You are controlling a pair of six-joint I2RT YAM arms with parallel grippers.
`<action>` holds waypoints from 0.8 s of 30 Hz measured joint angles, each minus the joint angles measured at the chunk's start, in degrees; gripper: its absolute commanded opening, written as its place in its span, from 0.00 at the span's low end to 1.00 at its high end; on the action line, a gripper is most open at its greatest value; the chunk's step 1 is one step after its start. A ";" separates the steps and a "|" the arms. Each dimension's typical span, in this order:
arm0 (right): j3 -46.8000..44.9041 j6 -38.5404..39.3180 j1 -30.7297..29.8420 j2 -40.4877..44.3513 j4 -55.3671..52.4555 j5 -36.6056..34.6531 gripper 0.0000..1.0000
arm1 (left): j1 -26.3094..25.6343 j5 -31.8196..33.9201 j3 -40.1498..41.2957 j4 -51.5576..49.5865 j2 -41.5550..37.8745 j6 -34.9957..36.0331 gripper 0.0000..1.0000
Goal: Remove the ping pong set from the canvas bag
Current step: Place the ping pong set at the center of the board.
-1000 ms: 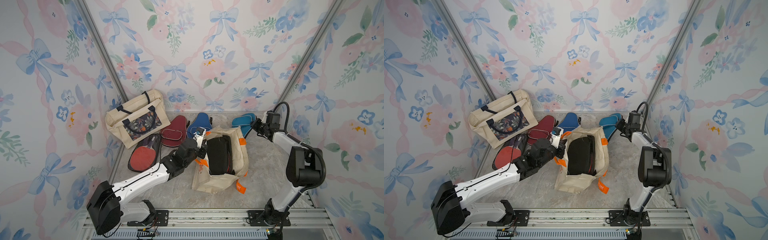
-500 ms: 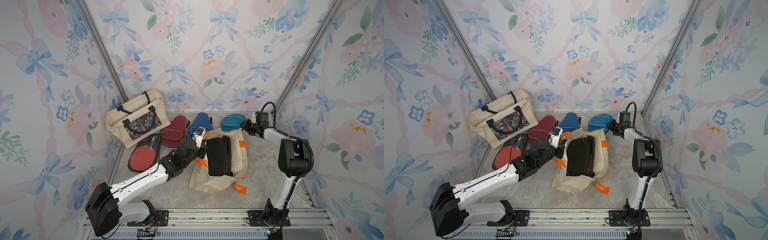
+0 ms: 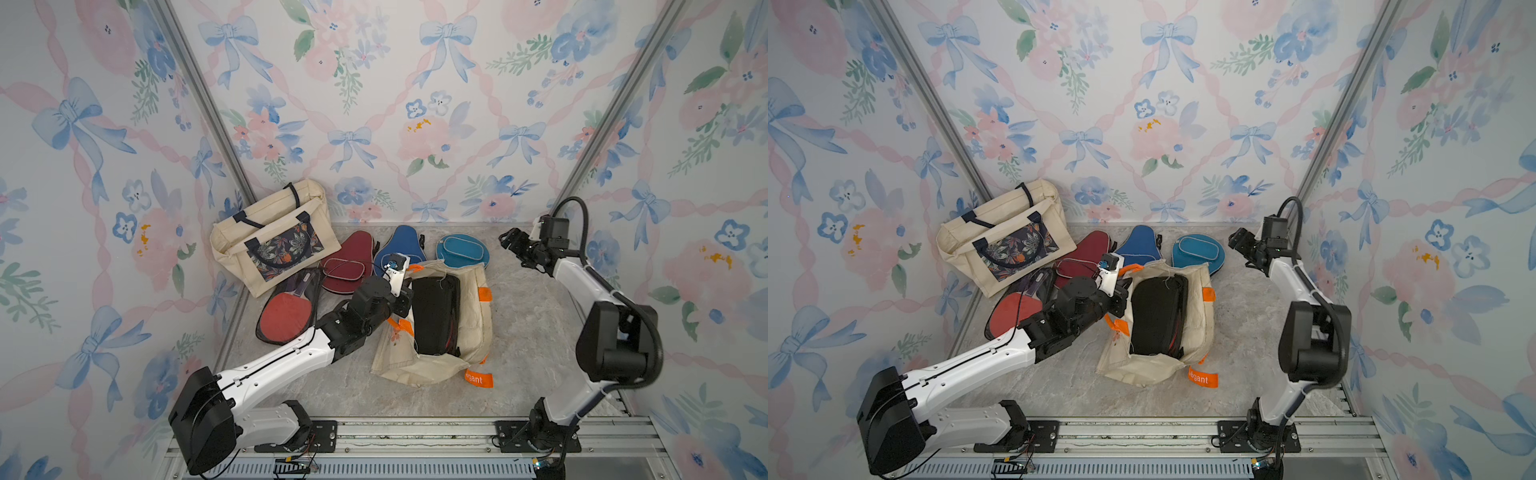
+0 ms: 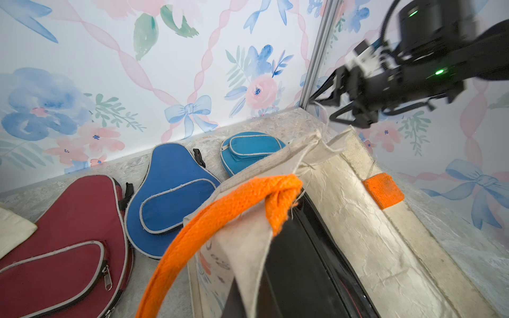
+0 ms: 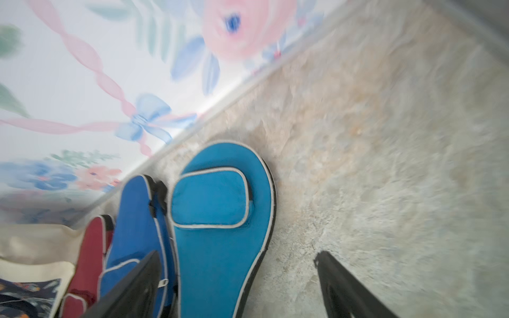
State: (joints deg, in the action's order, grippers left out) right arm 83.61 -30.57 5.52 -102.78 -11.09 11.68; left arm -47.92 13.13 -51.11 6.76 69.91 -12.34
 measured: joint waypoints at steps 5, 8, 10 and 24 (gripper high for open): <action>-11.47 0.61 -3.39 24.22 0.68 -2.84 0.84 | 0.00 -0.81 0.00 0.02 0.00 -0.42 0.00; -17.27 1.90 -12.35 34.71 -0.42 -6.36 0.83 | 0.00 -1.46 0.00 0.11 0.02 -0.44 0.00; -20.63 2.75 -19.52 39.12 -1.49 -8.87 0.82 | -0.07 -1.66 0.02 0.48 0.17 -0.42 0.00; -37.13 -4.04 -37.29 43.52 -1.95 -12.39 0.80 | -8.98 4.28 0.02 5.70 6.34 1.84 0.00</action>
State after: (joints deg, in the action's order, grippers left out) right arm 46.48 -34.61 -31.77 -59.27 -13.04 -0.71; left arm -56.90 17.41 -51.09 12.47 76.25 -10.50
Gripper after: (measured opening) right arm 0.799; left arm 0.049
